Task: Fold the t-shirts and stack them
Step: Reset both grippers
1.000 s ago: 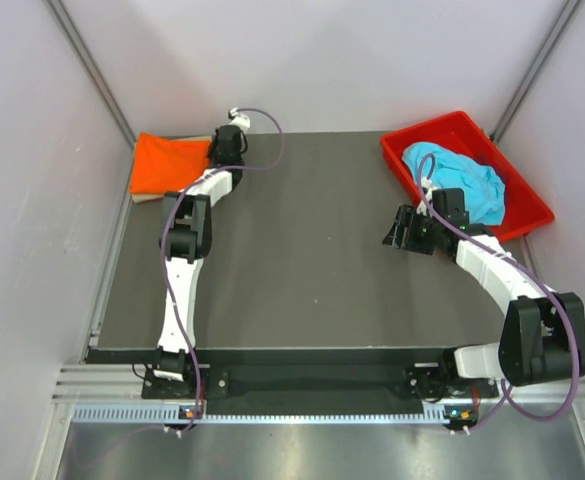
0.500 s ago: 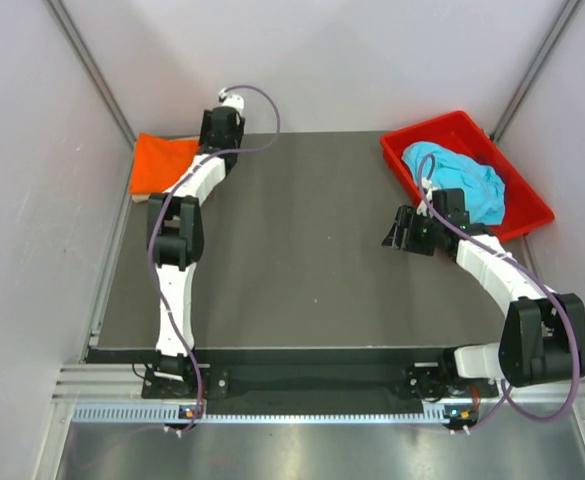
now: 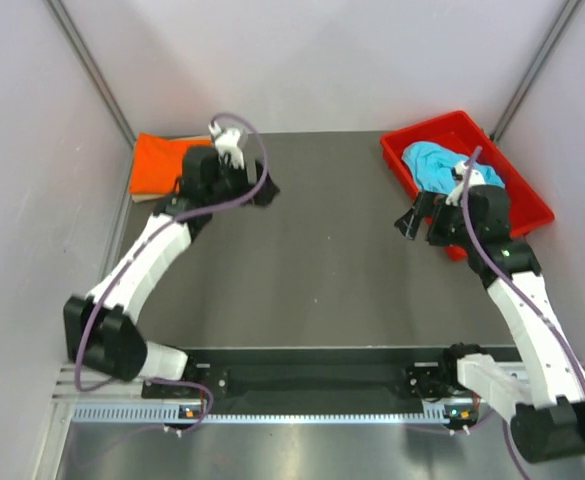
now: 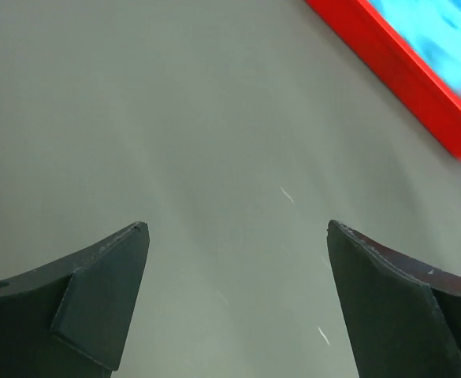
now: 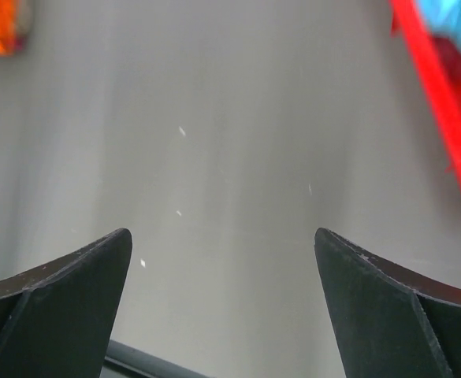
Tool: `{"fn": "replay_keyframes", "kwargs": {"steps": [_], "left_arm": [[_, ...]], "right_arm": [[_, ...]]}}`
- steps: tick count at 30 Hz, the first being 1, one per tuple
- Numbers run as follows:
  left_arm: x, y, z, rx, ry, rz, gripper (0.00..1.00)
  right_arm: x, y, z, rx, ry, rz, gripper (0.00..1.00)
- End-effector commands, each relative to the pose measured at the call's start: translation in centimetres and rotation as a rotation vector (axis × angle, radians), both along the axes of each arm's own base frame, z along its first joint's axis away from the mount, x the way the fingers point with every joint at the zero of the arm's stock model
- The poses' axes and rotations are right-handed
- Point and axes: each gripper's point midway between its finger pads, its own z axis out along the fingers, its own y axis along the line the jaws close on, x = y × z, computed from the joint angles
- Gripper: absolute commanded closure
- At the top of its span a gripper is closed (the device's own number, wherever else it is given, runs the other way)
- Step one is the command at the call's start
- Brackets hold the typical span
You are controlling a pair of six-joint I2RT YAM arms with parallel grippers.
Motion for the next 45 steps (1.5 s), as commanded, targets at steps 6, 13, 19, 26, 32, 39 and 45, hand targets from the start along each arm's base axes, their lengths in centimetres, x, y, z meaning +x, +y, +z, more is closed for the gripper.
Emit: {"fn": "replay_keyframes", "kwargs": {"steps": [6,13,19,26,32,39,45], "left_arm": [[-13.4,-0.2,-1.2,-0.126,0.065,-0.187,0.01],[-16.9,0.4,0.8,-0.236,-0.037,-0.177,0.01],[-17.1,0.4,2.4,-0.263,-0.066,-0.174,0.01],[-17.3,0.7,3.8,-0.296,-0.099,-0.15,0.01],[-17.3,0.8,3.8,-0.301,-0.099,-0.14,0.01],[-17.1,0.9,3.4,-0.292,-0.098,-0.129,0.01],[-17.1,0.9,3.4,-0.316,-0.105,-0.12,0.01]], "right_arm": [[-3.2,-0.4,5.5,0.066,-0.167,-0.029,0.0],[-4.8,0.2,3.8,0.149,-0.176,-0.037,0.0],[-5.1,0.3,3.8,0.161,-0.188,-0.034,0.0],[-5.5,0.2,4.0,0.15,-0.19,-0.028,0.0],[-5.8,0.1,4.2,0.14,-0.206,-0.025,0.0],[-5.9,0.1,4.0,0.127,-0.207,-0.015,0.0],[-5.9,-0.2,4.0,0.115,-0.213,-0.02,0.0]]}}
